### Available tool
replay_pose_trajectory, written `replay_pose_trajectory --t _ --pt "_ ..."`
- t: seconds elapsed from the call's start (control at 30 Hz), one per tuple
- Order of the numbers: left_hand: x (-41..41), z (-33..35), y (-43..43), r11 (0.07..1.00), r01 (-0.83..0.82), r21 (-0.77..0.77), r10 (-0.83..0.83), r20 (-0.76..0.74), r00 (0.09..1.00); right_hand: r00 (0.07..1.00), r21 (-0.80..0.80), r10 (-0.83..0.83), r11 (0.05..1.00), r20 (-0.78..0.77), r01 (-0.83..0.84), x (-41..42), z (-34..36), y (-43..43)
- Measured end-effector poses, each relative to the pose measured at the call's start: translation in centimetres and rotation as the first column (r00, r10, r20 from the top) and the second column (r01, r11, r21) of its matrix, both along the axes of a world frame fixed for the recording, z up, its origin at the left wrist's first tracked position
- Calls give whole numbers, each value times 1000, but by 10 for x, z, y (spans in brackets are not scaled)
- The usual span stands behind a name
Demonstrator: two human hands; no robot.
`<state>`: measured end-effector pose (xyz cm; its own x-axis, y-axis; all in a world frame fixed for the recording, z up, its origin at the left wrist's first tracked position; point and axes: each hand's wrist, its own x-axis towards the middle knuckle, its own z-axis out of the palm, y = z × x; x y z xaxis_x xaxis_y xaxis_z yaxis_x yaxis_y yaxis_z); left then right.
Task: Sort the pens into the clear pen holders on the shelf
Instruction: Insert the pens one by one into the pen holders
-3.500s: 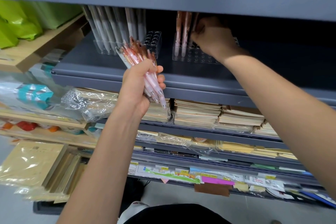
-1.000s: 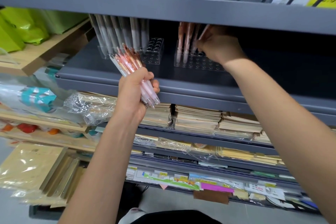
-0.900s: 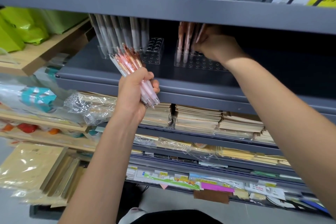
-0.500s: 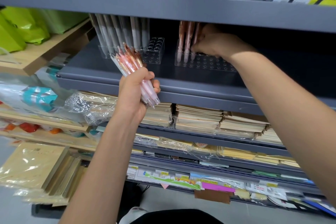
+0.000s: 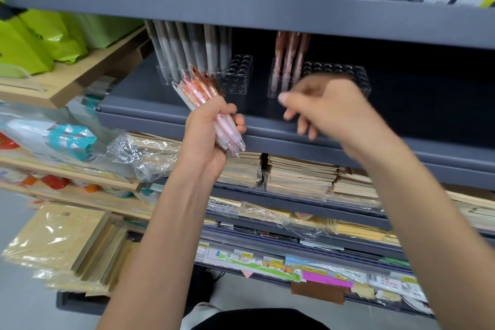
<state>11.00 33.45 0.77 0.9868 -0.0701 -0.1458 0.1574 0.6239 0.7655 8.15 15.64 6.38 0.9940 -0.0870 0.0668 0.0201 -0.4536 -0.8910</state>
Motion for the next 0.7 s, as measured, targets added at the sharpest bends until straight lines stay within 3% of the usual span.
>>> replay_pose_trajectory --t 0.13,0.27,0.5,0.7 --pt "-3 0 -3 998 51 44 -52 5 999 981 208 174 966 -86 -153 -35 -31 26" --pt "-8 1 -9 994 89 69 -92 36 995 985 413 137 907 -102 -83 -43 -45 41" --pt "-7 4 -8 986 163 41 -165 48 985 996 466 80 883 -44 -50 -42 -47 45" --pt "-7 6 -7 998 62 -33 -61 39 997 987 651 127 759 -102 -31 -45 -51 37"
